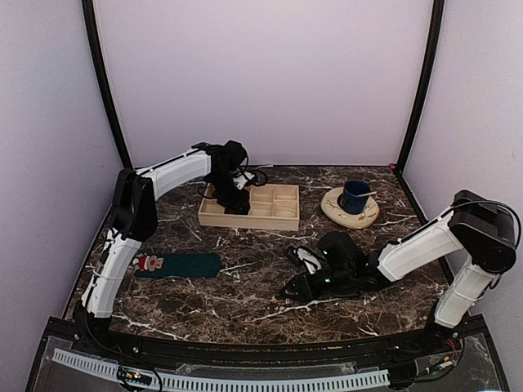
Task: Roll the socks
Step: Place the sock in the storage box.
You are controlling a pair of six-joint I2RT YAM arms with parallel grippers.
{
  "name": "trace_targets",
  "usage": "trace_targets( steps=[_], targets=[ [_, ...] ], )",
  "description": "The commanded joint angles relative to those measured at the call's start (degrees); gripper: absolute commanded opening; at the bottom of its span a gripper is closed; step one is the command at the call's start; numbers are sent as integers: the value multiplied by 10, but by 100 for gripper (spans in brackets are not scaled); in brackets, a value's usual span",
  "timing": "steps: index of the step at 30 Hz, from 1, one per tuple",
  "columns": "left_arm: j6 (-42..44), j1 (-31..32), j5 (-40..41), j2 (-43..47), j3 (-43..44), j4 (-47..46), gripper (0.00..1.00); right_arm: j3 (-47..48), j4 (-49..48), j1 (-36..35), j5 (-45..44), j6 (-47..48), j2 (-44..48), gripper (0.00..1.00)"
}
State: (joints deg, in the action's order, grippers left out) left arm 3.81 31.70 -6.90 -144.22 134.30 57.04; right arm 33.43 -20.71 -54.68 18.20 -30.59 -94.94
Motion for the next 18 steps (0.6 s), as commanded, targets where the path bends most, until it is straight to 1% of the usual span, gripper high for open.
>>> trace_targets(
  steps=[1, 10, 16, 18],
  targets=[
    [-1, -4, -12, 41, -17, 41, 41, 14, -1, 3, -4, 4, 9, 46],
    [-13, -4, -57, 77, -8, 2, 42, 22, 0, 3, -2, 5, 1, 46],
    [-18, 0, -62, 110, -5, -22, 42, 26, 3, 3, -4, 8, 0, 46],
    [-18, 2, -48, 124, -7, -32, 42, 29, 6, 2, -6, 10, 1, 46]
  ],
)
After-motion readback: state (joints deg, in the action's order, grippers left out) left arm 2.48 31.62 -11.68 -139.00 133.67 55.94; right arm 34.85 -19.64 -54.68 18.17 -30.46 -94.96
